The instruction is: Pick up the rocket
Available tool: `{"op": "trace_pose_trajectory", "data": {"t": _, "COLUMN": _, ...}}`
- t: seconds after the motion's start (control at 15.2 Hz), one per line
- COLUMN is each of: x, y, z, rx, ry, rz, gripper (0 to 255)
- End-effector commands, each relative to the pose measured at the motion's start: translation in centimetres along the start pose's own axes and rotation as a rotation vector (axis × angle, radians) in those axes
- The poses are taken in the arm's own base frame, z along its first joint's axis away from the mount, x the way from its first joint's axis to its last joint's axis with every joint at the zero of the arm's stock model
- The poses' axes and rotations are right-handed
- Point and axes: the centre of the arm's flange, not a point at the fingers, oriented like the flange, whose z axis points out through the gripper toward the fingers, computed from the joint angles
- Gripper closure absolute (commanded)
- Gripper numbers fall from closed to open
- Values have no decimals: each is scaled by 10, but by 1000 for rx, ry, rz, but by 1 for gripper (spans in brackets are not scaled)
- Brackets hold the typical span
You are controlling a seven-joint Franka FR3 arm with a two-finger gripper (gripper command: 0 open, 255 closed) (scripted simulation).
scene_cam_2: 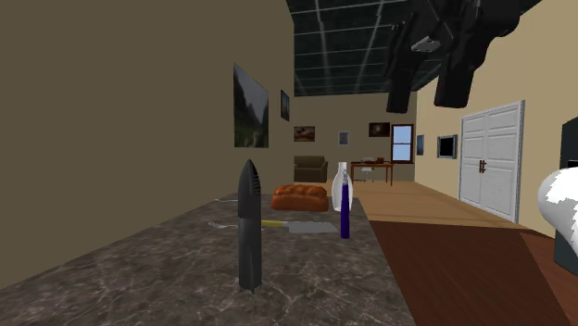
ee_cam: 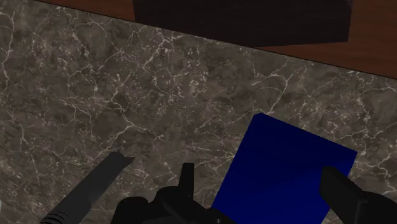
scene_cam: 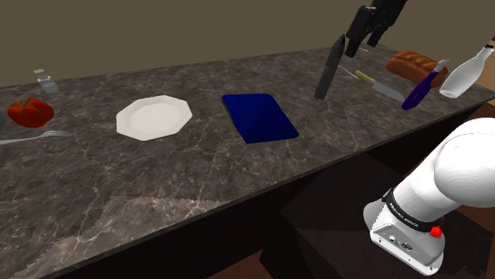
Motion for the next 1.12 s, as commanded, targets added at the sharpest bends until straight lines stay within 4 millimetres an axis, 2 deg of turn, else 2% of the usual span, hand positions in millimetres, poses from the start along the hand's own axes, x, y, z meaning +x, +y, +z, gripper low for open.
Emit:
{"op": "trace_pose_trajectory", "data": {"t": 0.0, "x": 0, "y": 0, "z": 0, "rx": 0, "ry": 0, "rz": 0, "gripper": 0}}
{"op": "trace_pose_trajectory", "data": {"t": 0.53, "x": 56, "y": 68, "z": 33, "rx": 5, "ry": 110, "rz": 171, "gripper": 0}}
{"op": "trace_pose_trajectory", "data": {"t": 1.06, "x": 104, "y": 145, "z": 61, "rx": 9, "ry": 219, "rz": 343, "gripper": 0}}
